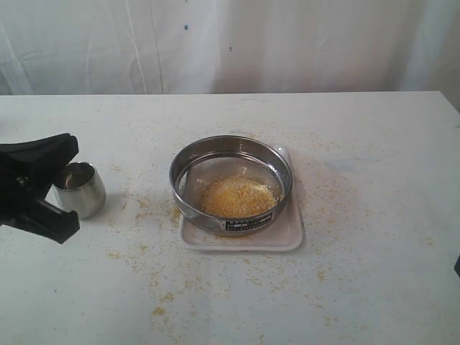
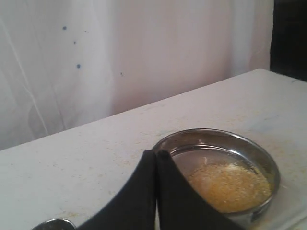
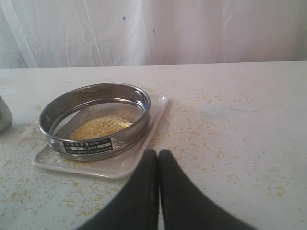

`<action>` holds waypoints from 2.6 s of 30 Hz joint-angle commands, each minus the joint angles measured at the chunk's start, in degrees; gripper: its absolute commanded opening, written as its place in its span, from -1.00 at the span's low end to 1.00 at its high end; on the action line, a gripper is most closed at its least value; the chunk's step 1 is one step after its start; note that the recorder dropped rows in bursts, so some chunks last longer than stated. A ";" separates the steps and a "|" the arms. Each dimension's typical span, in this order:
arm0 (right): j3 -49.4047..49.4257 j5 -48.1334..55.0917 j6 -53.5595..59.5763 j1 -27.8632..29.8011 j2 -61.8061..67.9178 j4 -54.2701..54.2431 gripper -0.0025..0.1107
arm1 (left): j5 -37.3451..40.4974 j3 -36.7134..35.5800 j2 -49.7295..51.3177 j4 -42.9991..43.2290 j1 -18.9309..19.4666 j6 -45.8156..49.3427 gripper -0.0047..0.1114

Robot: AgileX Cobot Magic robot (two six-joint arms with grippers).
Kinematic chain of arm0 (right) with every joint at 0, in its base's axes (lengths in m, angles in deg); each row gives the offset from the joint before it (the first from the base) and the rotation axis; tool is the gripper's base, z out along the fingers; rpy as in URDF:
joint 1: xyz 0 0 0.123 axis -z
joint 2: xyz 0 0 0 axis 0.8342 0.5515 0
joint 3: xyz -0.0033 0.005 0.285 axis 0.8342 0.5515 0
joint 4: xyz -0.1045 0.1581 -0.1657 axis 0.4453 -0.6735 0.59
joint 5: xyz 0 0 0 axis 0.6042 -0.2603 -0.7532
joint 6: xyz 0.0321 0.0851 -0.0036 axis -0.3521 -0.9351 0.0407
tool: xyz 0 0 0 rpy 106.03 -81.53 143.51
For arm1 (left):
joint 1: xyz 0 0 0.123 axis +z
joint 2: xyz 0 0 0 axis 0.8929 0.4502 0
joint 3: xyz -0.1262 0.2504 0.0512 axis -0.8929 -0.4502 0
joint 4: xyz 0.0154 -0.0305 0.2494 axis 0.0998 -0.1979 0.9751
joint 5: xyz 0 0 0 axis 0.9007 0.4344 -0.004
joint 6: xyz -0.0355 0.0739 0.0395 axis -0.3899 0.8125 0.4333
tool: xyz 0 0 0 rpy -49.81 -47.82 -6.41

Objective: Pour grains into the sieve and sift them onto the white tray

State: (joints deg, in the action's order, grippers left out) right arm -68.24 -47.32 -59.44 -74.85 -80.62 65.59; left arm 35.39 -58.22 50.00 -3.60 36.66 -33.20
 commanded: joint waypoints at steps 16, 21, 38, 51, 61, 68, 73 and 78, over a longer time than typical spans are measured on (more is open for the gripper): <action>0.40 -0.27 0.01 0.11 -0.38 0.53 -0.96 | 16.08 -0.58 -15.26 18.71 -0.38 -11.35 -0.92; 0.40 -0.27 0.01 0.11 -0.38 0.53 -0.96 | 16.03 -0.58 -17.64 27.28 -0.38 -21.10 -0.92; 0.40 -0.27 0.01 0.11 -0.38 0.53 -0.96 | 26.15 -16.53 -52.07 33.61 15.27 -39.60 -0.92; 0.40 -0.27 0.01 0.11 -0.38 0.53 -0.96 | 25.45 -16.53 -52.45 32.44 15.87 -33.47 -0.92; 0.40 -0.27 0.01 0.11 -0.38 0.53 -0.96 | 33.72 -16.53 -52.53 3.12 14.36 1.38 -0.92; 0.40 -0.27 0.01 0.11 -0.38 0.53 -0.96 | 38.06 -16.53 -52.56 2.34 14.52 -1.23 -0.92; 0.40 -0.32 0.01 0.11 -0.38 0.42 -0.96 | 41.40 -16.53 -52.56 2.34 14.52 -2.51 -0.92; 0.40 -0.32 0.01 0.11 -0.38 0.42 -0.96 | 41.40 -16.53 -52.56 2.34 14.52 -2.51 -0.92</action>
State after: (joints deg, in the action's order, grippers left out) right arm -68.24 -47.32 -59.44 -74.85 -80.62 65.59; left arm 76.58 -74.54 -2.25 -0.79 51.39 -35.19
